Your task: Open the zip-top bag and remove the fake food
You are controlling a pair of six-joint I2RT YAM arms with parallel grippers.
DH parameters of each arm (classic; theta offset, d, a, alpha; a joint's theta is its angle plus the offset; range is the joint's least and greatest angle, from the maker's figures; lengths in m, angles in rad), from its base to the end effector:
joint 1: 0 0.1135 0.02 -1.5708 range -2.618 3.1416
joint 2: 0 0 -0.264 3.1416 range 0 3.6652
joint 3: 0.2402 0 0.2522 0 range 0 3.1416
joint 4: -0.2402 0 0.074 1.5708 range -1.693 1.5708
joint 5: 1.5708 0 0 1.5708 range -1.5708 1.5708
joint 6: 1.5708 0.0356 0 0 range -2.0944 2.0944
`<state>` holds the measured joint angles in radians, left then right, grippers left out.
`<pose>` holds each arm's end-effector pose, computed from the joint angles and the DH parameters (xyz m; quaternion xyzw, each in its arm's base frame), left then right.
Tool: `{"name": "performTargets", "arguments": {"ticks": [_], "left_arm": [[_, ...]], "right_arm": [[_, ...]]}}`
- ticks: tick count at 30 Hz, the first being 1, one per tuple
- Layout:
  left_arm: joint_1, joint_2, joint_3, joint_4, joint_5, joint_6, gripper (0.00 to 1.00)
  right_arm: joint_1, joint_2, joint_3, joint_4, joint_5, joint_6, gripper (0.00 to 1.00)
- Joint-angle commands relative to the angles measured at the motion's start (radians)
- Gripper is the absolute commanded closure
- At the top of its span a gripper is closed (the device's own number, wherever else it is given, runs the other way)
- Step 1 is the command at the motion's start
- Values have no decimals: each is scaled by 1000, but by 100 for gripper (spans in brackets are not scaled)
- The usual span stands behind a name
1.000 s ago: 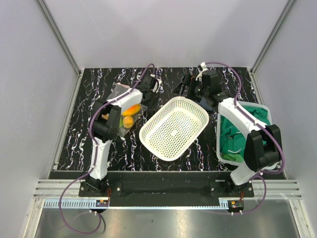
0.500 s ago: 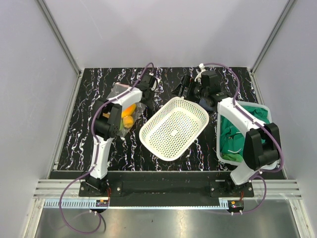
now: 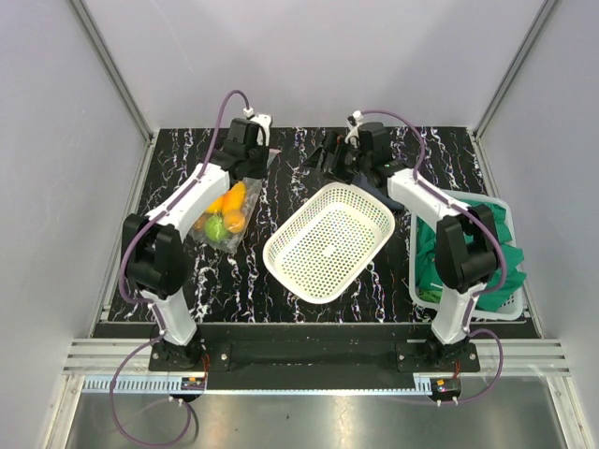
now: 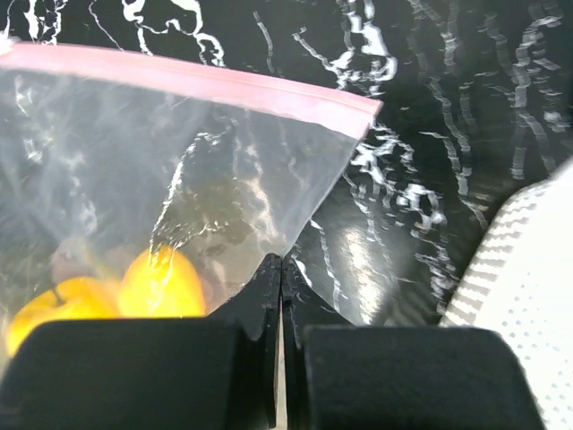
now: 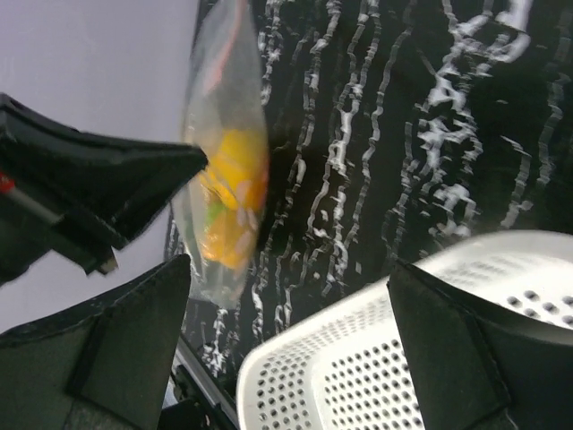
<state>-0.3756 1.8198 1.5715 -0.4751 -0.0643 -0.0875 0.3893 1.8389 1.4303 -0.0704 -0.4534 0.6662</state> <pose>0.3910 -0.1517 0.2948 0.1177 0.9036 -0.0658 0.4067 0.3944 0.1786 0.2769 -0.0006 0.8409 0.4207 0.3403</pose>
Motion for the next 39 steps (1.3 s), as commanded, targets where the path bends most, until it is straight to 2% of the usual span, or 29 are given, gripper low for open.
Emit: {"name": "performTargets", "arguments": {"ticks": [1,6,11,14,22,26,32,35,36,39], "left_arm": [[1,-77,-63,39,58,-55,100],[1,-120,-97,41,103,-74,100],[1,-172,-145,44,107,-77,100],[3,-207,-175,47,110,-81,100],[6,-293,-225,50,124,-87,100],[15,-362,-258,41,129,-95,100],[20,-484,-335,38,133,-110,100],[20,-536,-379,39,141,-126,100],[20,-547,-392,41,147,-130,100],[20,-586,-427,50,149,-139,100]], "right_arm": [[75,90,130,133,-5,90,0],[132,152,168,239,56,170,0],[158,224,275,150,84,168,0],[158,244,282,136,97,185,0],[160,329,367,127,42,231,4],[160,394,478,107,-7,249,4],[171,476,584,145,-80,345,18],[181,476,608,150,-80,361,31],[186,476,614,161,-85,368,38],[201,480,647,156,-96,395,41]]}}
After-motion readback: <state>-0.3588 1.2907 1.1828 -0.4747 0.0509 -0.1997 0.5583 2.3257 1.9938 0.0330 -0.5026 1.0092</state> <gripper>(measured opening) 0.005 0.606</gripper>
